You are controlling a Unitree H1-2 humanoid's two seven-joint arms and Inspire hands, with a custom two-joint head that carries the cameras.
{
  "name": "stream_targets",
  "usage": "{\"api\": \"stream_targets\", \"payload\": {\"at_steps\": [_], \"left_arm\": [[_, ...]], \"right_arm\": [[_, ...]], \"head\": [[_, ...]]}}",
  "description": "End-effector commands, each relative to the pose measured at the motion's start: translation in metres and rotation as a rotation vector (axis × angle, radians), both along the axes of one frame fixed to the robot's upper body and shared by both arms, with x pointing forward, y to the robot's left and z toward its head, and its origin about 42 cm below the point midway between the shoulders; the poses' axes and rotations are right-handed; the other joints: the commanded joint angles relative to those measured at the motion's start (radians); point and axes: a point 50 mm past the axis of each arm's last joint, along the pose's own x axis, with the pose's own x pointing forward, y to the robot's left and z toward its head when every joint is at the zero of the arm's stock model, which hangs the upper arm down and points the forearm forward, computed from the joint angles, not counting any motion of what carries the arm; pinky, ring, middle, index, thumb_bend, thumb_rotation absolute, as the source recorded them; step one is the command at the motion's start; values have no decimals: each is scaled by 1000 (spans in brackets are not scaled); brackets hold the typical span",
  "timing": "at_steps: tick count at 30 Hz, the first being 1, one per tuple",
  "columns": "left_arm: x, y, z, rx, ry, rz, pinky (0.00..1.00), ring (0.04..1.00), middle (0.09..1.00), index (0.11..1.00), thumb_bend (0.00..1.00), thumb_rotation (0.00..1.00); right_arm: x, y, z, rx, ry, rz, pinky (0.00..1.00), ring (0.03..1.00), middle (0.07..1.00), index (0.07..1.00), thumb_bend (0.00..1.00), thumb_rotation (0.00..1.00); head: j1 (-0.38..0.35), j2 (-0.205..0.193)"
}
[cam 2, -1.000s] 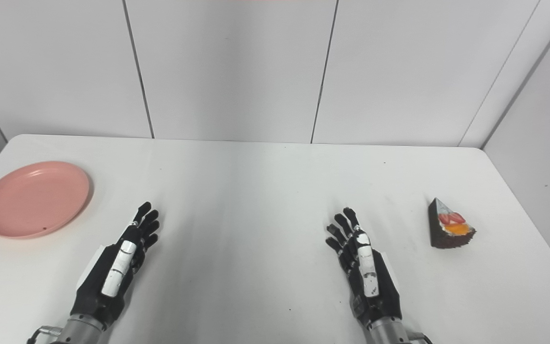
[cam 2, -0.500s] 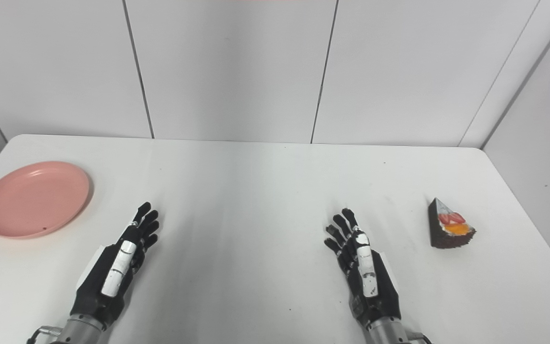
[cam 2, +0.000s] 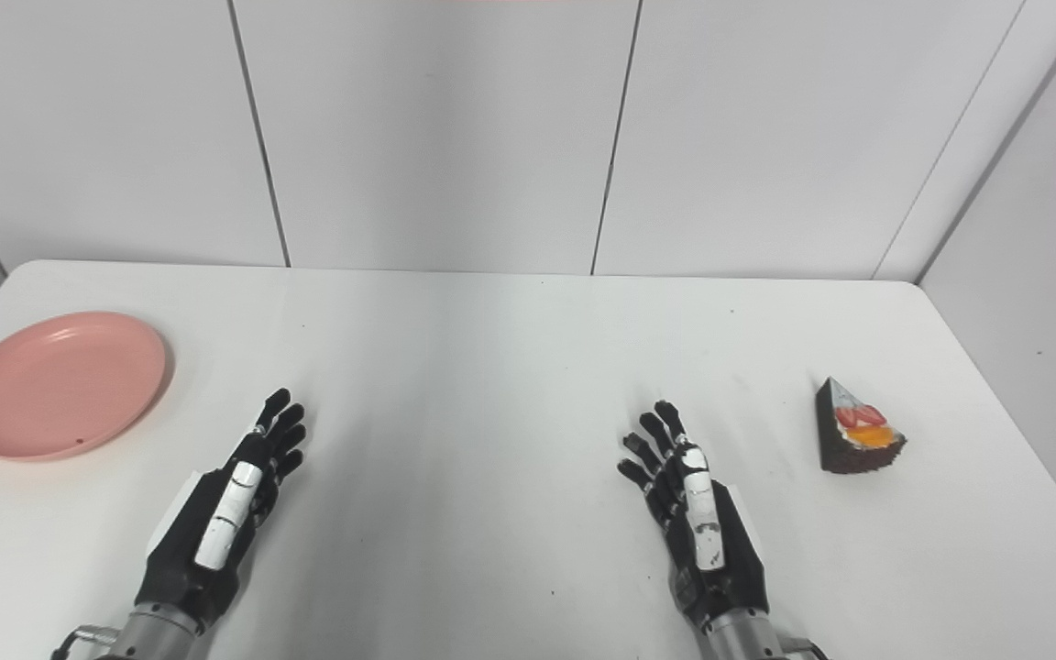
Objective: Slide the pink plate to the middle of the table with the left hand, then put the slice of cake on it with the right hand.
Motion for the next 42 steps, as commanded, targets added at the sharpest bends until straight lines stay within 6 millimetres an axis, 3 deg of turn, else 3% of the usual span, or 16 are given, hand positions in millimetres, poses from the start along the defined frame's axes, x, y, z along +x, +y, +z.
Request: {"api": "stream_targets", "payload": {"at_steps": [1, 9, 14, 23, 42], "left_arm": [[1, -1, 12, 4, -48, -14, 1000, 1000, 1000, 1000, 766, 932], [3, -6, 8, 29, -56, -20, 1000, 1000, 1000, 1000, 753, 942], [7, -16, 3, 29, -52, -18, 1000, 1000, 1000, 1000, 770, 934], [15, -36, -3, 32, -48, -18, 1000, 1000, 1000, 1000, 713, 949], [19, -42, -19, 70, -46, -10, 1000, 1000, 1000, 1000, 662, 979]], "right_arm": [[3, 0, 16, 2, -52, 16, 883, 912, 959, 970, 862, 952], [5, -6, 12, 5, -46, 18, 884, 910, 956, 970, 868, 948], [8, -16, 7, 8, -40, 23, 885, 904, 954, 972, 875, 945], [16, -36, -3, -1, -46, 33, 914, 925, 959, 986, 839, 970], [20, -41, -15, 5, -38, 27, 927, 922, 963, 997, 805, 994]], "head": [[4, 0], [31, -20], [110, -40], [195, -75], [246, -165]]}}
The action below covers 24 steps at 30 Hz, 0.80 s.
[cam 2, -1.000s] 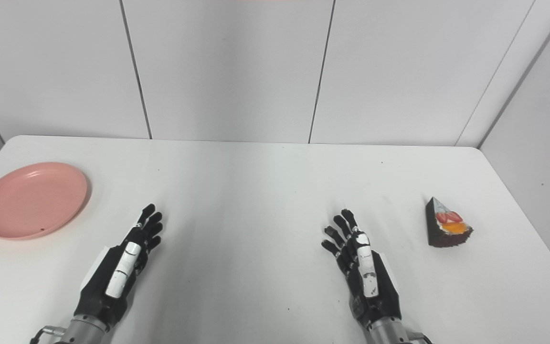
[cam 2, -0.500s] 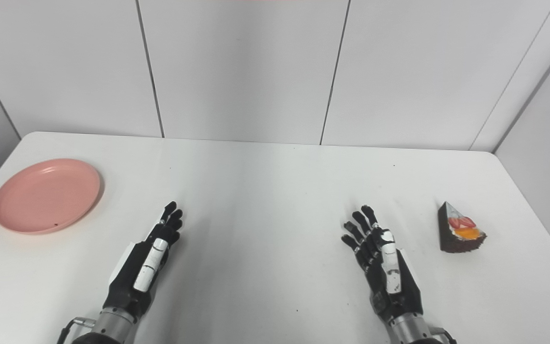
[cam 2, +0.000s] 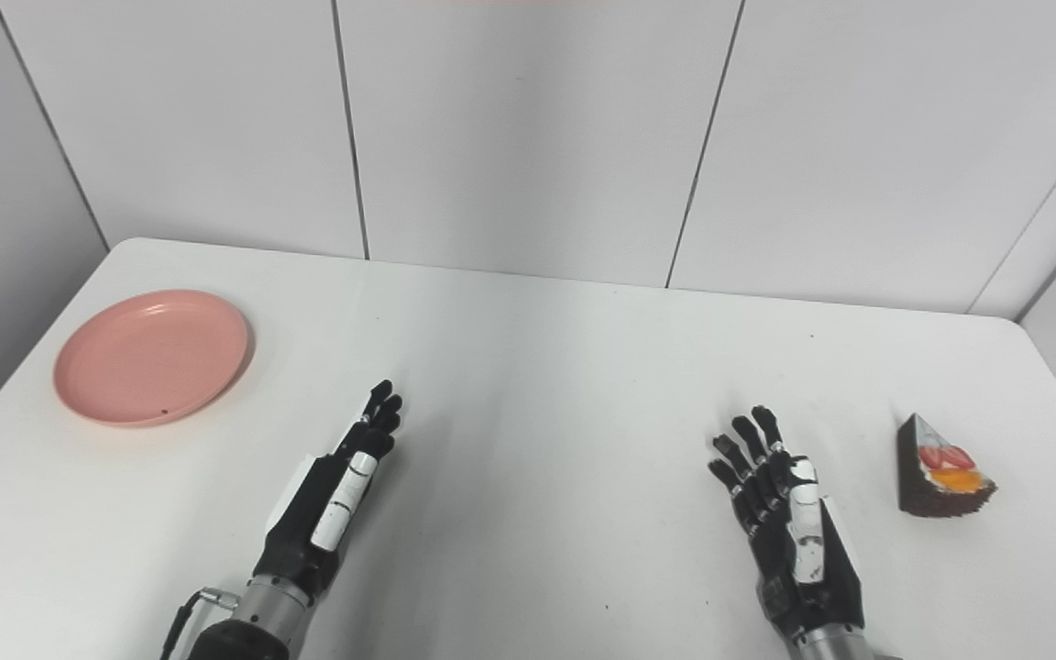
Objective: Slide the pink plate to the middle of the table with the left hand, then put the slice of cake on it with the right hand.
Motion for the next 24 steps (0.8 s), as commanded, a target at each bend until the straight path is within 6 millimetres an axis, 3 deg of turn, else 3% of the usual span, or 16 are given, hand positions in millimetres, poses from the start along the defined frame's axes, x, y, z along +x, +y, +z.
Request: {"api": "stream_targets", "payload": {"at_steps": [1, 9, 13, 24], "left_arm": [[4, -5, 2, 11, -19, -17, 1000, 1000, 1000, 1000, 659, 978], [4, 2, -5, -1, -30, -5, 1000, 1000, 1000, 1000, 649, 974], [1, 7, -5, -68, -154, 42, 968, 992, 1000, 1000, 654, 941], [22, 19, 44, -132, -384, 80, 933, 953, 961, 1000, 752, 906]], "right_arm": [[-3, -2, -6, -15, -7, -18, 930, 924, 964, 995, 810, 997], [-5, 5, -10, -6, -9, -8, 941, 943, 974, 1000, 791, 1000], [-7, 11, -13, 7, 3, -7, 954, 949, 981, 1000, 784, 1000], [-6, 21, -17, 21, 25, -13, 958, 954, 999, 1000, 780, 1000]], "head": [[-6, -9], [-14, -42], [-28, -61], [-36, -107]]}}
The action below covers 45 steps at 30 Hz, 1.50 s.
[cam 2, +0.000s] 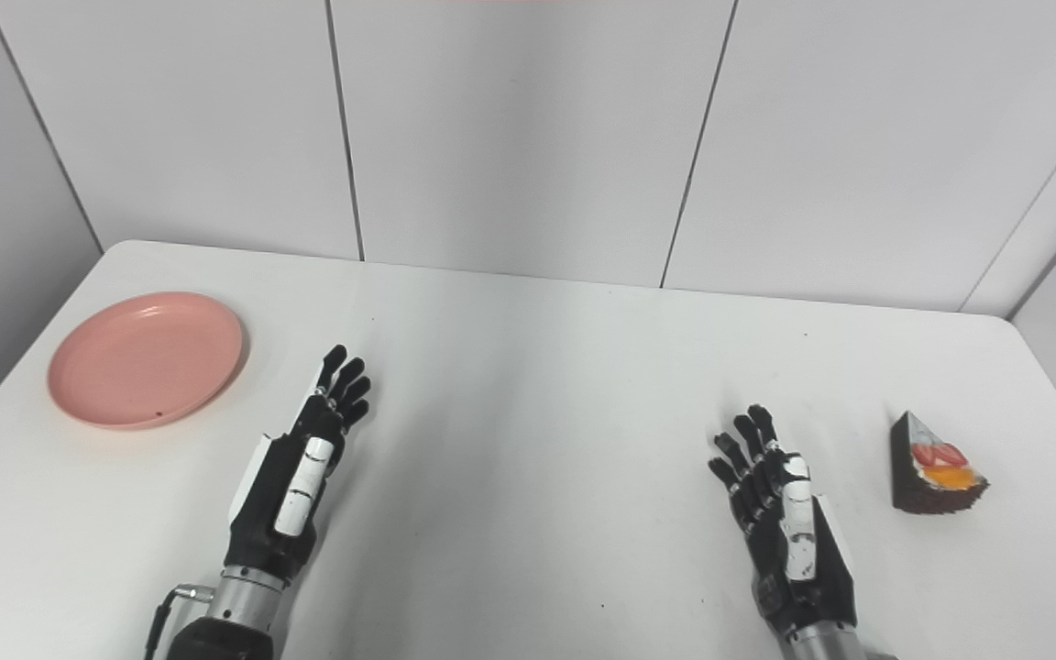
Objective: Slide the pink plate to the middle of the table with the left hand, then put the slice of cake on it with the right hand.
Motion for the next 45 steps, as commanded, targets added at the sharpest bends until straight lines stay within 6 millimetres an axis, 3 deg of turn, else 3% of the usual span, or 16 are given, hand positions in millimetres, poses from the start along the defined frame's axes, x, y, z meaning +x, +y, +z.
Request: {"api": "stream_targets", "payload": {"at_steps": [1, 6, 12, 18, 24, 31, 37, 45], "left_arm": [[14, -2, 37, 3, -164, 20, 920, 946, 955, 1000, 765, 905], [38, 9, 77, -30, -266, 117, 865, 910, 934, 1000, 793, 906], [60, 37, 127, -41, -385, 204, 823, 891, 913, 1000, 799, 897], [75, 82, 155, 55, -424, 302, 822, 883, 875, 986, 797, 901], [88, 113, 162, 180, -408, 377, 777, 874, 869, 964, 813, 950], [100, 159, 164, 316, -377, 502, 794, 858, 845, 935, 701, 977], [110, 209, 146, 397, -306, 590, 814, 867, 863, 943, 769, 984], [109, 238, 114, 436, -225, 665, 808, 893, 877, 962, 746, 1000]], "right_arm": [[-8, 10, -14, 35, 29, -3, 962, 955, 998, 1000, 777, 1000], [-10, 11, -14, 32, 31, -14, 948, 941, 988, 1000, 748, 1000], [-12, 14, -13, 35, 30, -14, 947, 937, 986, 1000, 739, 1000], [-12, 16, -12, 26, 25, -10, 950, 945, 987, 1000, 745, 1000], [-14, 15, -11, 25, 25, -13, 937, 940, 979, 1000, 760, 1000], [-13, 14, -11, 26, 26, -14, 951, 946, 985, 1000, 756, 1000], [-12, 14, -11, 19, 26, -9, 952, 954, 992, 1000, 757, 1000], [-12, 11, -11, 16, 29, -13, 945, 946, 984, 1000, 737, 1000]], "head": [[-1, 0], [0, 0], [-4, 2], [-11, 4], [-11, 11], [-11, 14], [-11, 11], [-9, 13]]}}
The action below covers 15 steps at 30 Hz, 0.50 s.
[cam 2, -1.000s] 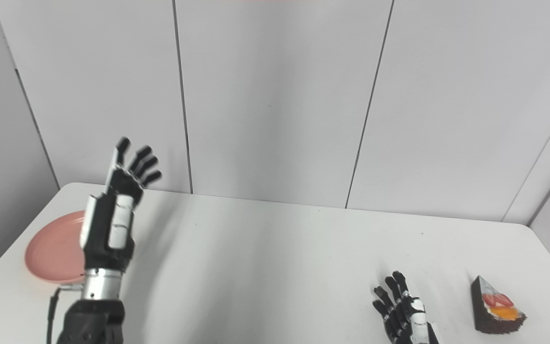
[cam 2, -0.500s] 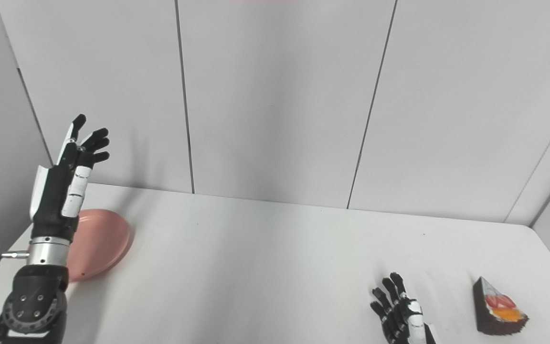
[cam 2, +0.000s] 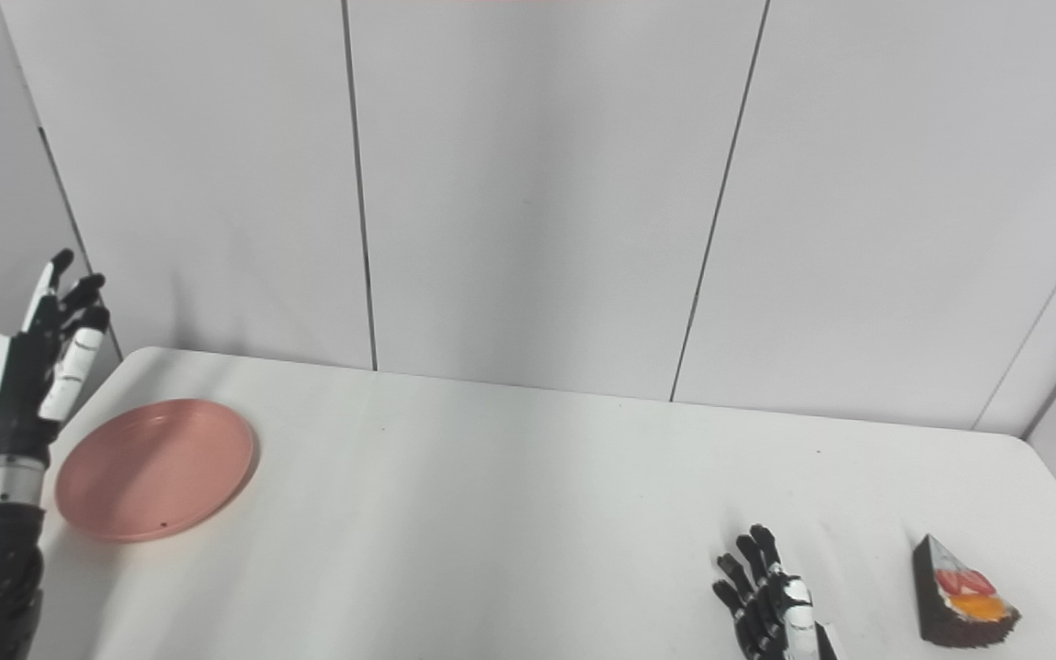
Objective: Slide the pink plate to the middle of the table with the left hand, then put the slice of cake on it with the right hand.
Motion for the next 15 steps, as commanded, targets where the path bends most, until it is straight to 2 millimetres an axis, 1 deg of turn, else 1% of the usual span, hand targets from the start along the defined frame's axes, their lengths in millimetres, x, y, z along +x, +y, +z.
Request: {"api": "stream_targets", "payload": {"at_steps": [1, 3, 4, 6, 7, 8, 11, 15], "left_arm": [[0, 19, 24, 45, -79, 22, 826, 902, 880, 959, 751, 1000], [1, 26, 19, 57, -60, 54, 814, 897, 878, 940, 762, 1000], [1, 30, 16, 64, -50, 70, 798, 890, 873, 914, 784, 1000], [1, 38, 11, 77, -37, 92, 807, 889, 879, 885, 797, 1000], [2, 41, 9, 73, -29, 98, 820, 891, 881, 875, 794, 1000], [2, 45, 6, 73, -20, 107, 858, 905, 893, 856, 794, 1000], [3, 56, -1, 62, 13, 136, 875, 915, 906, 840, 783, 1000], [1, 67, -13, 34, 51, 181, 868, 900, 894, 835, 769, 1000]], "right_arm": [[-8, 0, -13, 16, 38, -2, 944, 947, 984, 1000, 733, 1000], [-9, 0, -12, 14, 42, -5, 945, 945, 981, 1000, 727, 1000], [-9, 0, -12, 14, 43, -6, 948, 944, 979, 1000, 727, 1000], [-9, 0, -12, 15, 43, -6, 953, 946, 980, 1000, 725, 1000], [-8, 0, -12, 18, 43, -6, 956, 947, 982, 1000, 720, 1000], [-8, 0, -12, 17, 44, -7, 960, 947, 982, 1000, 716, 1000], [-8, -1, -12, 15, 46, -8, 956, 944, 982, 1000, 712, 1000], [-9, -1, -11, 20, 50, -15, 947, 940, 977, 1000, 707, 1000]], "head": [[-1, 2], [-2, 1], [-2, 1], [-2, 2], [0, 1], [0, 1], [0, -2], [-2, 0]]}}
